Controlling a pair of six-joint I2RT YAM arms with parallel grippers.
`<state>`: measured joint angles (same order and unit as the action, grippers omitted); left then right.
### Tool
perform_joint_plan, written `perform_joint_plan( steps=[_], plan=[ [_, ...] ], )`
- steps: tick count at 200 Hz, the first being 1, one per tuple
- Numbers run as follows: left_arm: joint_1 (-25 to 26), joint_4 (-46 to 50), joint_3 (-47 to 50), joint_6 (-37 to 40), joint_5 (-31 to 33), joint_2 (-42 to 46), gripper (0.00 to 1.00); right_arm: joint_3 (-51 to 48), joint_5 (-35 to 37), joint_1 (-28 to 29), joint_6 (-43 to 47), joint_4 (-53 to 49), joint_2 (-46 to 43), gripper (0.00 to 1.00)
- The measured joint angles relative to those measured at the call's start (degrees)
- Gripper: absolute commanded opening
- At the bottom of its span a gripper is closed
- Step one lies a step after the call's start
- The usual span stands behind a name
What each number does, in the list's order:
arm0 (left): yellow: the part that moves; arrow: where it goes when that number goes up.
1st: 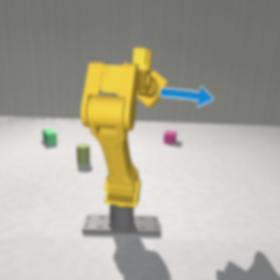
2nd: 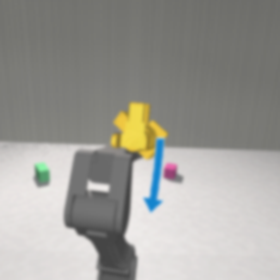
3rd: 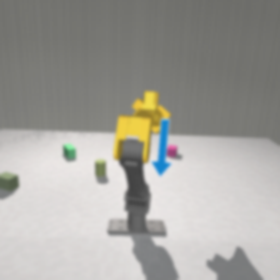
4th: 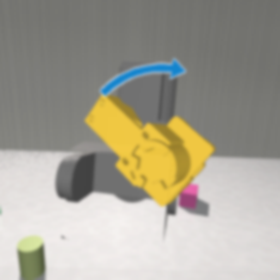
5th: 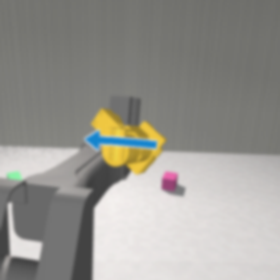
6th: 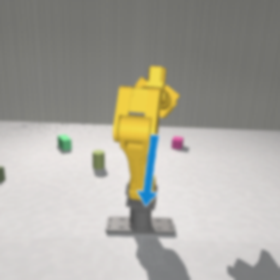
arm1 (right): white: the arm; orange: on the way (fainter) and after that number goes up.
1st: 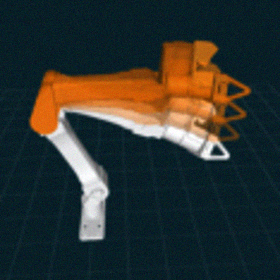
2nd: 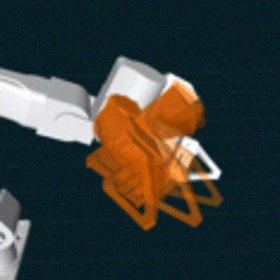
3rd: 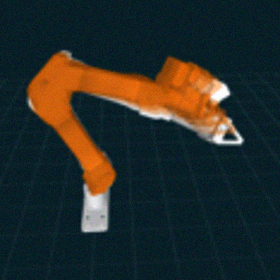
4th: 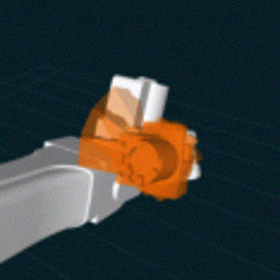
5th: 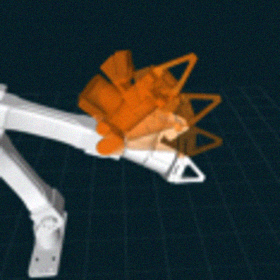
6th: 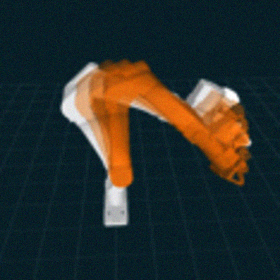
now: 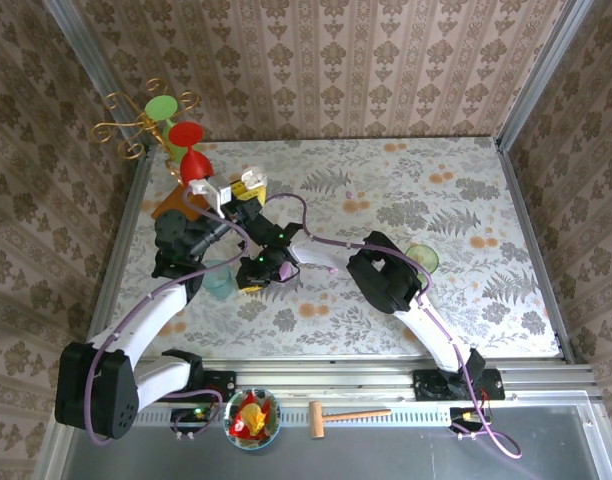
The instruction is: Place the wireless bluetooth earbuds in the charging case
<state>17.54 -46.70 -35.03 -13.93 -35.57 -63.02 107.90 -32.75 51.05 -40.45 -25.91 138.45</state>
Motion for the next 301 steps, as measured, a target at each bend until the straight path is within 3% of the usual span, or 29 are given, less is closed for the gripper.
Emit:
perform_joint_plan(
  steps=[35,128,227,241,273,301],
  plan=[
    [0.00,0.00,0.00,-0.02,0.00,0.00,0.00,-6.73,1.46,-0.42,0.39,3.23,-4.04,0.15],
    [0.04,-0.50,0.00,-0.44,-0.02,-0.74,0.00,-32.33,8.39,-6.38,1.22,10.36,-24.94,0.15],
    [0.83,-1.36,0.00,-0.44,-0.02,-1.92,0.00,-52.04,21.20,-9.53,2.71,4.28,-39.19,0.16],
    [0.92,-1.53,-0.02,-0.44,-0.04,-2.23,0.00,-52.15,22.23,-9.53,2.64,3.50,-39.67,0.20],
    [0.92,-1.55,-0.09,-0.44,-0.04,-2.95,0.00,-51.52,25.66,-9.53,2.95,-1.57,-40.17,0.40],
    [1.16,-1.70,-0.26,-0.44,-0.04,-2.95,0.00,-47.01,28.24,-9.53,3.87,-8.37,-40.15,0.47]
  ],
)
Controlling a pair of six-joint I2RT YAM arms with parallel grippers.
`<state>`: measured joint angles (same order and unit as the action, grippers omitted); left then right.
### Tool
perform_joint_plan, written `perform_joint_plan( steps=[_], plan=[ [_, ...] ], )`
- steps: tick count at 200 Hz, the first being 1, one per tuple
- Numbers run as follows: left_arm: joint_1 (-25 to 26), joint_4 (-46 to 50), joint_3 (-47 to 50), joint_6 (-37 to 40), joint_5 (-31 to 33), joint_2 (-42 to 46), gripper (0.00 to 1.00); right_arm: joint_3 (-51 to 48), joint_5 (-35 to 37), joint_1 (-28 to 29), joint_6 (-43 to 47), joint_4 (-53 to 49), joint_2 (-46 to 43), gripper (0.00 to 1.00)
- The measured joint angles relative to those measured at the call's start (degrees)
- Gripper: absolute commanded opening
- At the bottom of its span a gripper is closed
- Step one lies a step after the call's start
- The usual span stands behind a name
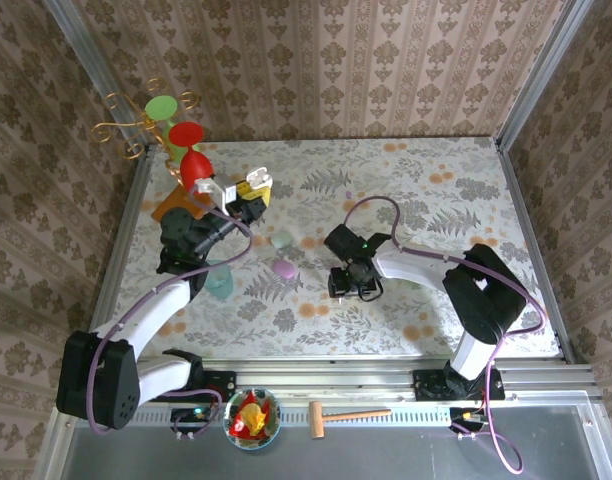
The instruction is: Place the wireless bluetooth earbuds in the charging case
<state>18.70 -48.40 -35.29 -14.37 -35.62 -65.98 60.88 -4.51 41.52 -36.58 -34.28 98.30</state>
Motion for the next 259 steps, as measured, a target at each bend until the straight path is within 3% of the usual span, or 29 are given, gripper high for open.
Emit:
perform_joint_plan(
  steps=[60,99,157,259],
  plan=[
    [0.02,-0.02,-0.07,0.04,-0.11,0.02,0.00,13.07,3.10,0.33,1.88,-13.70,5.38,0.51],
    [0.02,-0.02,-0.07,0.04,-0.11,0.02,0.00,18.51,2.82,0.50,1.90,-19.93,11.65,0.43],
    [0.00,-0.02,-0.07,0.07,-0.13,0.02,0.00,22.45,1.09,0.55,3.43,-23.21,17.07,0.35],
    [-0.02,-0.02,-0.07,0.07,-0.13,-0.04,0.00,23.71,-1.66,0.52,5.01,-23.34,20.37,0.32]
  ],
)
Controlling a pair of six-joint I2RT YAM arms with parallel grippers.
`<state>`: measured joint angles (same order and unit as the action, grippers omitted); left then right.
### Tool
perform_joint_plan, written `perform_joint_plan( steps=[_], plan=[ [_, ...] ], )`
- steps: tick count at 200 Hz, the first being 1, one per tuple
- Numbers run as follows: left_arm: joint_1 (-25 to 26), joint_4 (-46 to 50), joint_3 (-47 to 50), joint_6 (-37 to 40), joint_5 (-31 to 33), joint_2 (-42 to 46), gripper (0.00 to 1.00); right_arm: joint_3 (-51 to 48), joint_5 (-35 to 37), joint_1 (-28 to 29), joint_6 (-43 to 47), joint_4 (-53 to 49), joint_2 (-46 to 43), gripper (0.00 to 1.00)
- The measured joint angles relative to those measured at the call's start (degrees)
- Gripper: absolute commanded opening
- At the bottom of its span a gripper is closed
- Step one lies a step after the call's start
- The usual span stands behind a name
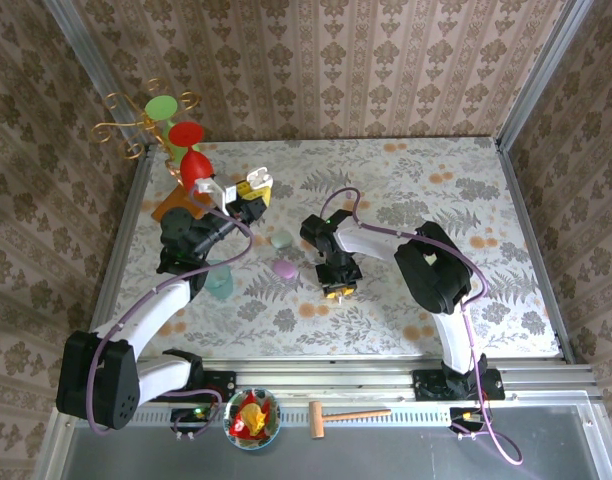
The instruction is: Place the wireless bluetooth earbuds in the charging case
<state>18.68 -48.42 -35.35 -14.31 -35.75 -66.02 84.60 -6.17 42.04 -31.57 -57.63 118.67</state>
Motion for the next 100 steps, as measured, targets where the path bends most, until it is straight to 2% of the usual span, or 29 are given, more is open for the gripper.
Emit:
perform_joint_plan(
  steps=[49,100],
  plan=[
    [0.00,-0.04,0.00,0.00,0.00,-0.90,0.00,0.00,0.33,-0.15,0.11,-0.26,0.07,0.24],
    [0.00,-0.37,0.00,-0.02,0.00,-0.90,0.00,-0.79,0.66,-0.22,-0.20,0.44,-0.52,0.22]
  ],
)
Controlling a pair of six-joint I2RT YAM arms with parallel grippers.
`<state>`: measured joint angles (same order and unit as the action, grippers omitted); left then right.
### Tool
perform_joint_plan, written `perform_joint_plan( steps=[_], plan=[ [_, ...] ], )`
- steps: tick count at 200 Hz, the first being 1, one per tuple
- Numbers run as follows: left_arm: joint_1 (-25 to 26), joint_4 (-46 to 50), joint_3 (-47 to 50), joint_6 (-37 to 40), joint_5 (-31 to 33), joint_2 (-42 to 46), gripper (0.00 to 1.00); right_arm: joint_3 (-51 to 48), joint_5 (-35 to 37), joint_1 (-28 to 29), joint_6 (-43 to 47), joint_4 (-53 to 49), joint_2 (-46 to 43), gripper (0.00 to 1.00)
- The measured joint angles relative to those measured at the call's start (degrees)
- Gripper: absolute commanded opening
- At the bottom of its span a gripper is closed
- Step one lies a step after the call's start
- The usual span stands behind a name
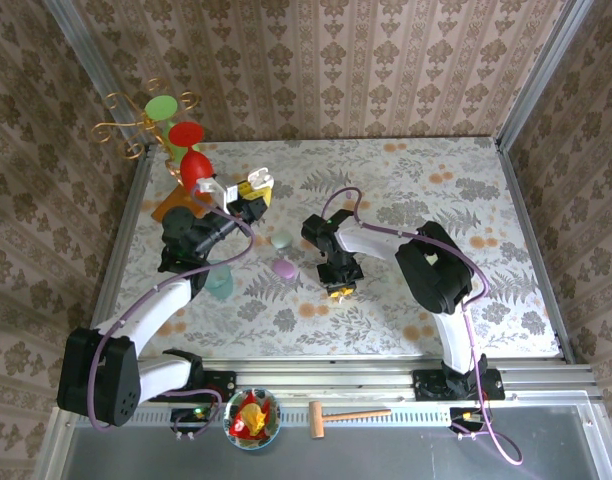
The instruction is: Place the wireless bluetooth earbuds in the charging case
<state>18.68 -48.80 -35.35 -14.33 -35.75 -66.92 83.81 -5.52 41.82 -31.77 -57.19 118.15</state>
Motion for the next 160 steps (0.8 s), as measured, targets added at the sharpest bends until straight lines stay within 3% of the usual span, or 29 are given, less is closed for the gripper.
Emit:
perform_joint_plan(
  steps=[42,82,160],
  plan=[
    [-0.02,-0.50,0.00,0.00,0.00,0.00,0.00,-3.61,1.73,0.02,-0.61,3.87,-3.85,0.21],
    [0.00,-0.92,0.00,-0.04,-0.52,-1.14,0.00,-8.79,4.98,0.00,-0.66,10.69,-14.64,0.20],
    [0.55,0.72,0.90,-0.42,-3.63,-2.21,0.00,-9.03,15.23,0.26,9.07,18.32,-27.96,0.20]
  ],
)
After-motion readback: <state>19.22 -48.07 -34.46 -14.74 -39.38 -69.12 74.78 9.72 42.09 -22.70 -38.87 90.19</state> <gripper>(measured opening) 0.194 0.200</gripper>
